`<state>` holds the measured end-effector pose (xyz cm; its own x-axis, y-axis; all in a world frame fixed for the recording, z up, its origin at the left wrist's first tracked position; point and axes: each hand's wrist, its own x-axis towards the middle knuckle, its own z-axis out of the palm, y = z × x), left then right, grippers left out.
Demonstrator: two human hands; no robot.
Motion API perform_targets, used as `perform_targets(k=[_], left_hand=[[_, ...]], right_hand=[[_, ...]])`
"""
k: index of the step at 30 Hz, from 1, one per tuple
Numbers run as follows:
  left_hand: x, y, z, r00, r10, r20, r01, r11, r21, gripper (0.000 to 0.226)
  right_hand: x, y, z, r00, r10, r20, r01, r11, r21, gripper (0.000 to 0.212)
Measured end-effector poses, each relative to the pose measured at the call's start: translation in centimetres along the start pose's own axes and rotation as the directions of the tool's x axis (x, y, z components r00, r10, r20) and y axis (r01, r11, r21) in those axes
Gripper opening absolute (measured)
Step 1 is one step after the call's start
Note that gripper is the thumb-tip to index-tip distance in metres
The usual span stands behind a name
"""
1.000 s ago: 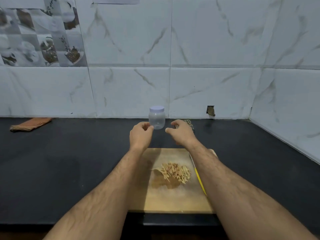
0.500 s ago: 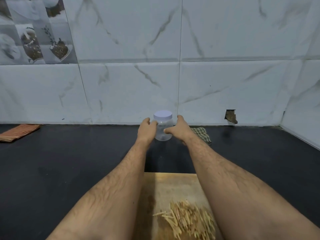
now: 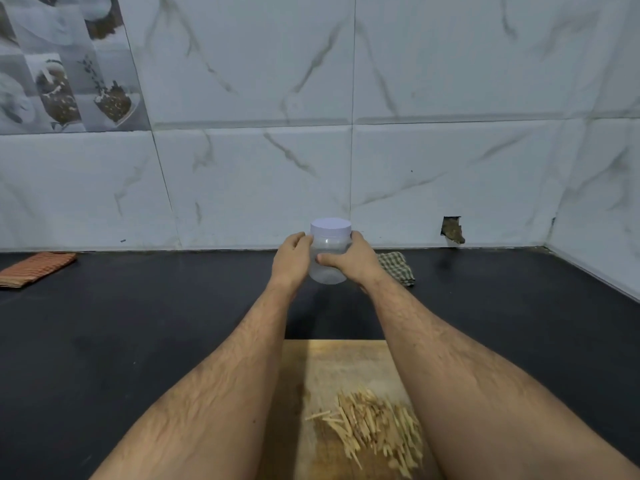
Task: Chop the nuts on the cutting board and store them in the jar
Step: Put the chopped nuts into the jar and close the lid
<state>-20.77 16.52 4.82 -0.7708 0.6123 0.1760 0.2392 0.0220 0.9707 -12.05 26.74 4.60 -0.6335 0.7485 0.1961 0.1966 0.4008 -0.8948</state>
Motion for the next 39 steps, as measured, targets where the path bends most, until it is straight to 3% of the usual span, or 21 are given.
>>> perform_targets(k=[5,10,15,19,28,33,39], left_hand=[[-4.3,2.1,-0.7,0.999,0.03,-0.015,-0.03,0.999,0.038,0.046],[-8.2,4.1,-3.0,0.993,0.102,0.06,-0.103,0.994,0.026,0.053],[-12.3,6.5,-6.5,0.958,0.108,0.266,-0.078,0.99,-0.121,0.091],[-14.4,6.9,-7.5,0.898,0.125,0.423,-0.006,0.962,-0.272,0.073],[-19.5,8.3,-6.6,0.924,0.155,0.349,-0.022,0.934,-0.357,0.043],[-20.9,8.5,-6.6,0.933,0.141,0.331,-0.043,0.957,-0.287,0.052],[-22.0,8.6,-5.3,0.979,0.138,0.147,-0.12,0.985,-0.128,0.071]], right_hand=[[-5.7,-2.5,-1.7,1.0,-0.008,-0.003,0.008,0.999,0.048,0.105],[-11.0,-4.4,-3.0,0.996,-0.059,0.072,0.052,0.995,0.087,0.085],[-16.9,-6.8,-4.0,0.98,-0.118,0.157,0.092,0.982,0.166,0.07],[-19.8,-6.9,-3.9,0.959,-0.132,0.251,0.073,0.97,0.231,0.062],[-24.8,-7.4,-2.8,0.988,-0.148,0.038,0.14,0.977,0.164,0.065],[-26.6,-7.5,-2.0,0.982,-0.162,-0.097,0.17,0.982,0.081,0.065],[-26.7,-7.6,-1.0,0.948,-0.193,-0.252,0.173,0.98,-0.101,0.075]])
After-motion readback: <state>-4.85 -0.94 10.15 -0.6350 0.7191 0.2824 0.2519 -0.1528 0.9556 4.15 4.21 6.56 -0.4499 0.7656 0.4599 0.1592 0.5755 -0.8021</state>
